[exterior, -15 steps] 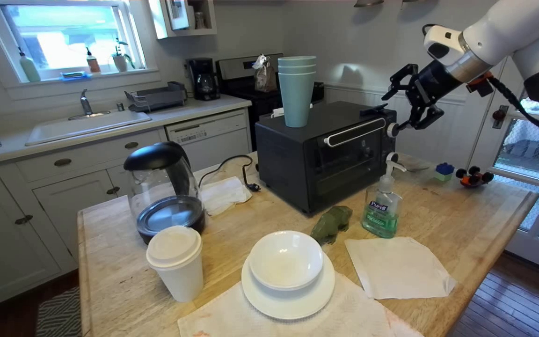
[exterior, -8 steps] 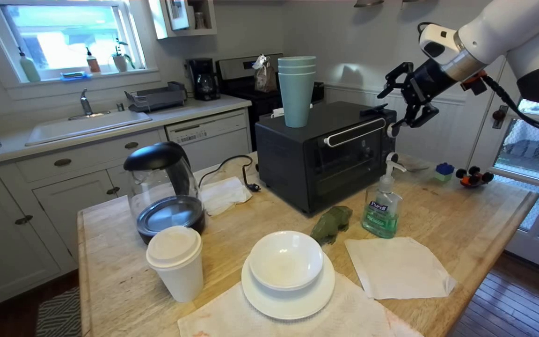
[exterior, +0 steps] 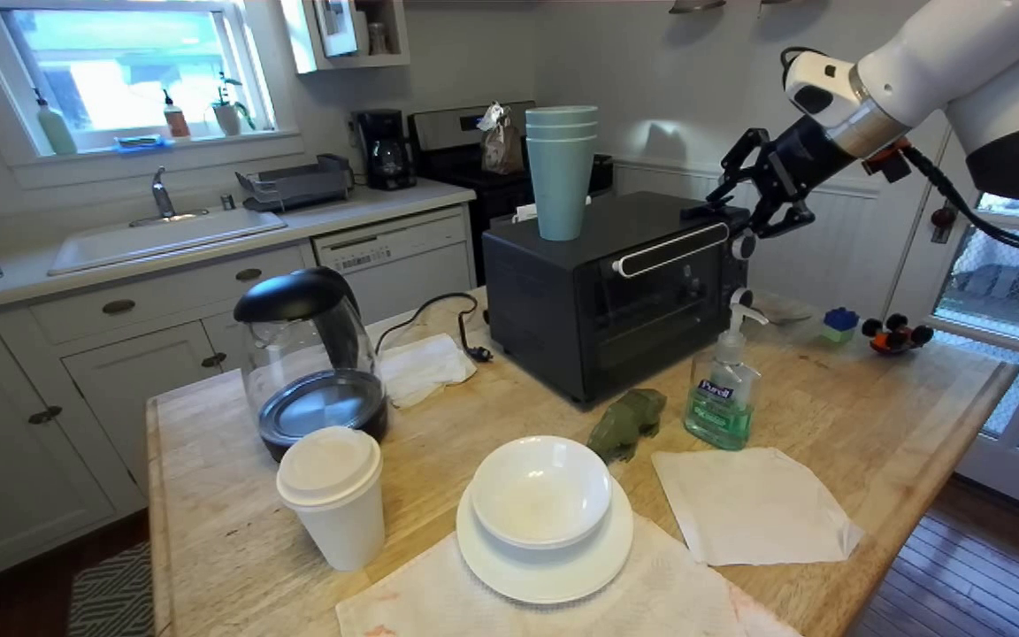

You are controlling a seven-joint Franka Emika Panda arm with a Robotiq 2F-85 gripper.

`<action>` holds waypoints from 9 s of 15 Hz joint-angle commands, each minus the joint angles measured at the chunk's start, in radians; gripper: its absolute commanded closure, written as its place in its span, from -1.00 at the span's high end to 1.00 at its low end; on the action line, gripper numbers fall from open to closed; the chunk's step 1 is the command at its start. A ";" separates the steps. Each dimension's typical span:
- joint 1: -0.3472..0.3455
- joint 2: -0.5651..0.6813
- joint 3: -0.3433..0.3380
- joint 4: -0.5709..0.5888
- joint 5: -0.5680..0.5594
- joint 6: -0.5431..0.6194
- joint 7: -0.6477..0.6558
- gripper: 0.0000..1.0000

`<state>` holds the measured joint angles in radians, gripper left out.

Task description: Clip the clipper onto the oven handle

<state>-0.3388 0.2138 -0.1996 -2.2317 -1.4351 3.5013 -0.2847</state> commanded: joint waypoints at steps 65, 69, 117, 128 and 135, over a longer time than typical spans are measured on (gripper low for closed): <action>0.002 0.014 -0.048 -0.095 0.245 0.169 -0.378 0.39; 0.001 0.018 -0.048 -0.090 0.246 0.176 -0.376 0.29; 0.012 0.049 -0.036 -0.048 0.340 0.208 -0.385 -0.87; 0.054 0.022 -0.043 -0.088 0.520 0.231 -0.479 -0.95; 0.090 -0.016 -0.043 -0.115 0.591 0.226 -0.494 -0.95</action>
<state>-0.2697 0.2396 -0.2345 -2.3037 -0.8888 3.7228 -0.7407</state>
